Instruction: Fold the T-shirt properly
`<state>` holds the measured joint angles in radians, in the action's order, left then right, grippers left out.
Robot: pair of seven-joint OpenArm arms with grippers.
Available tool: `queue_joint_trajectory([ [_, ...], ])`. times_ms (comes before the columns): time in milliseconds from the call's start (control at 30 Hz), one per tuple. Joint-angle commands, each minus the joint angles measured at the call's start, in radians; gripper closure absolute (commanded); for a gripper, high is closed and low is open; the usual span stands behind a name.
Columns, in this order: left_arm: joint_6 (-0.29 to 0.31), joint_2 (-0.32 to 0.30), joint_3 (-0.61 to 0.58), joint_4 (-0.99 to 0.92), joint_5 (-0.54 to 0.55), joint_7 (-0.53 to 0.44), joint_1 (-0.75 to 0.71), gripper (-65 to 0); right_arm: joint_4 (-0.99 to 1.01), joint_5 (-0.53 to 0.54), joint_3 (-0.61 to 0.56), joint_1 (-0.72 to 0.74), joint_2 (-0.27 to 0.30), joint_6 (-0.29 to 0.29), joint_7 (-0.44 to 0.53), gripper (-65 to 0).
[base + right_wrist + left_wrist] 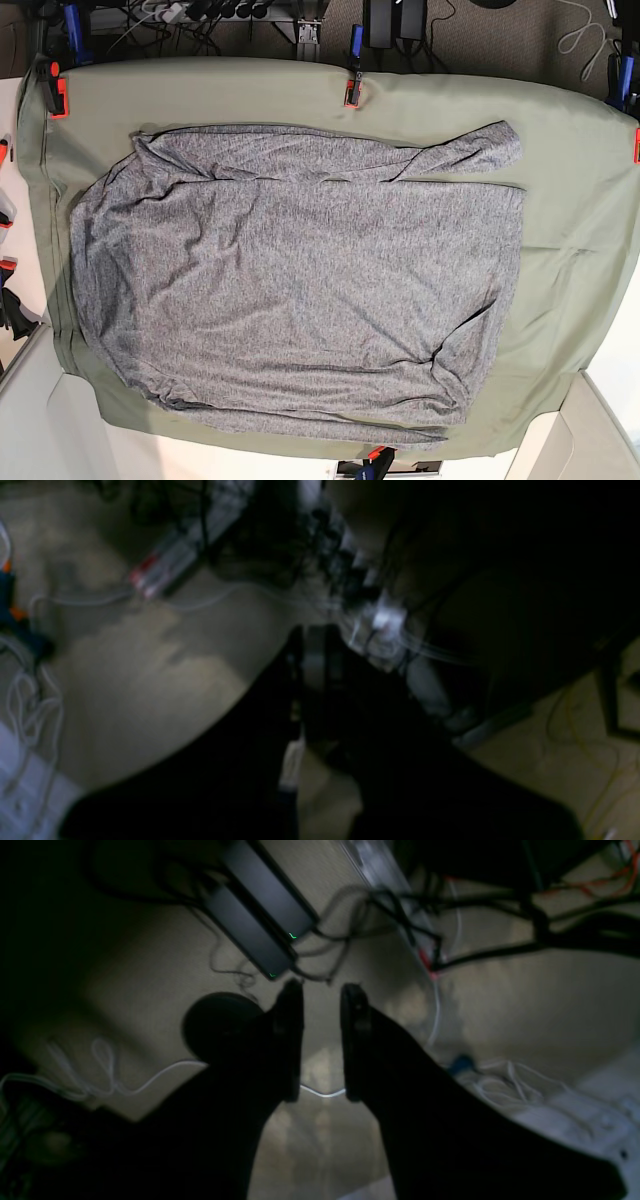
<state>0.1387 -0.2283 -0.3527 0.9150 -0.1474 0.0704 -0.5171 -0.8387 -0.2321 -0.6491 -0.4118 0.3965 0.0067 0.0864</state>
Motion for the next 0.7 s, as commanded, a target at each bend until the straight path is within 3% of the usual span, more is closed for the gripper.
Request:
queue_joint_trajectory([
  [0, 0.004, -0.011, 0.021, 0.056, -0.005, -0.006, -0.044, -16.1, -0.044, 0.004, 0.002, -0.032, 0.036, -0.005, 0.007, 0.0],
  [233, 0.003, -0.066, 0.155, 0.38, -0.037, -0.006, -0.238, -16.2, -0.346, 0.004, 0.014, -0.155, 0.179, -0.005, -0.02, 0.0],
  [433, 0.003, -0.108, 0.261, 0.62, -0.038, -0.006, -0.375, -16.2, -0.637, 0.003, 0.11, -0.28, 0.29, -0.007, -0.05, 0.0],
  [667, 0.003, -0.111, 0.395, 0.852, -0.119, 0.003, -0.475, -16.2, -0.938, 0.002, 0.269, -0.367, 0.385, -0.102, -0.16, 0.0],
])
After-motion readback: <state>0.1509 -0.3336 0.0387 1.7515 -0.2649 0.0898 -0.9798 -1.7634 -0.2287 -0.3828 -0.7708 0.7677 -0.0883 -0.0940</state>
